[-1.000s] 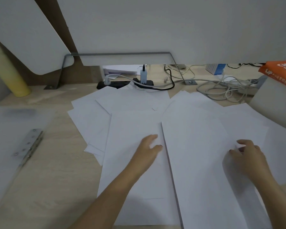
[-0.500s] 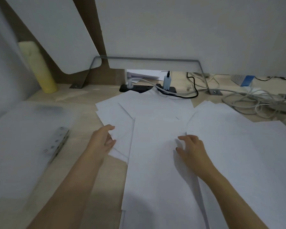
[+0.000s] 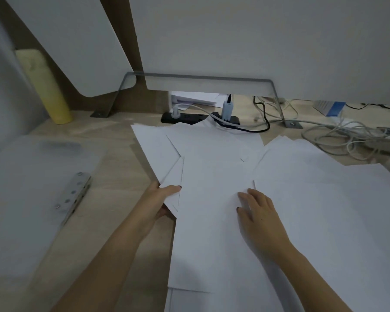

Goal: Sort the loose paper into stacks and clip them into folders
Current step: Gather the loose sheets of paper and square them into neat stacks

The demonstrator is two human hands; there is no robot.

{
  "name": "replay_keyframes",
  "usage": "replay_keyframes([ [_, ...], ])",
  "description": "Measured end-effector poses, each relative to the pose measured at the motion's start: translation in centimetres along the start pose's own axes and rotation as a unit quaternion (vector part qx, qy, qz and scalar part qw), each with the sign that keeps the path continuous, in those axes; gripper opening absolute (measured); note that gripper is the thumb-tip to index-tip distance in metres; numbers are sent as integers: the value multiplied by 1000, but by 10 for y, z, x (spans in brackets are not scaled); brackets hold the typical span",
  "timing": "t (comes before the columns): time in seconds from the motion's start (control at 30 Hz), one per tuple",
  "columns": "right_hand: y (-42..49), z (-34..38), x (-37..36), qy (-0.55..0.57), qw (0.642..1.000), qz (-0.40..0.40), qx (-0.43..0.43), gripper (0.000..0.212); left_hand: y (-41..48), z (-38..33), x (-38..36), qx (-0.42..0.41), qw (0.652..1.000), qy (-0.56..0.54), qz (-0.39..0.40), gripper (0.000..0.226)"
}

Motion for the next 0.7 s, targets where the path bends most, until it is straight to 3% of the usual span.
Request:
replay_keyframes([
  [0.13, 0, -3, -1, -8, 1000, -2, 9, 43, -11, 5, -11, 1, 970, -241, 24, 35],
  [0.23, 1, -4, 0, -8, 1000, -2, 9, 43, -26, -2, -28, -26, 952, -295, 80, 39],
  [0.33, 0, -3, 0, -9, 1000, -5, 9, 42, -34, 11, -44, 14, 972, -211, 99, 31],
  [0.5, 0, -4, -1, -14, 1000, -4, 10, 43, -22, 32, -31, 86, 996, -29, -22, 29],
  [0.7, -3, -6, 2, -62, 997, -30, 21, 45, -21, 23, -21, 27, 997, -23, -62, 40],
])
Point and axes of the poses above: each hand's wrist, its own y-axis towards the middle knuckle, its own x-axis out of the back of the hand, z = x × y, the point moved 8 cm from there along y, towards the middle knuckle, and after that the axes turned 6 degrees about -y, right-handed, at the moved point
